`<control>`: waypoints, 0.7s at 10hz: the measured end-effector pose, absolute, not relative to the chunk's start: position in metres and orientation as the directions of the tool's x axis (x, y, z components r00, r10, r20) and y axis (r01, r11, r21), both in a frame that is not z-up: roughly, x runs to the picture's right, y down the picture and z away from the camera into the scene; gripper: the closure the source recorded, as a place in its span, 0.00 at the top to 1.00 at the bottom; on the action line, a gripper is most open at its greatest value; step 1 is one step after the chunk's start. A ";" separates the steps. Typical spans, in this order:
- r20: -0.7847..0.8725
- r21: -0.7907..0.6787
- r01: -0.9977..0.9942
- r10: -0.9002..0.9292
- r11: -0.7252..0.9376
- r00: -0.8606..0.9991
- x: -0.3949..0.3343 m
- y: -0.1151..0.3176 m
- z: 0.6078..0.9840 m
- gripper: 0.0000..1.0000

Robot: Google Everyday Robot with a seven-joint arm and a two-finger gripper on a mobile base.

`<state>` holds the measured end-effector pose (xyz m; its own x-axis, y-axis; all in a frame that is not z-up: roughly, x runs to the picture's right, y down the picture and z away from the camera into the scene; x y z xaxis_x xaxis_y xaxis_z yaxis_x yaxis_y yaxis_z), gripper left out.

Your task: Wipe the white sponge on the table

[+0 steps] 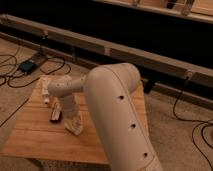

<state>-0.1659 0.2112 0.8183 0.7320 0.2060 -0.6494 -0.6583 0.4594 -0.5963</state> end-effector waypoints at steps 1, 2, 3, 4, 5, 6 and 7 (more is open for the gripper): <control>-0.662 -0.581 -0.676 0.220 0.454 0.716 -0.167 0.205 0.825 0.00; -0.679 -0.564 -0.693 0.226 0.450 0.699 -0.165 0.201 0.832 0.00; -0.692 -0.551 -0.705 0.227 0.447 0.685 -0.163 0.200 0.837 0.00; -0.712 -0.530 -0.722 0.229 0.444 0.664 -0.159 0.198 0.844 0.00; -0.735 -0.506 -0.745 0.235 0.435 0.636 -0.153 0.196 0.852 0.00; -0.750 -0.486 -0.760 0.241 0.431 0.616 -0.148 0.193 0.857 0.00; -0.768 -0.459 -0.780 0.251 0.425 0.589 -0.139 0.189 0.863 0.00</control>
<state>-0.1394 0.1885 0.8631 0.5892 0.2513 -0.7679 -0.7799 0.4251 -0.4593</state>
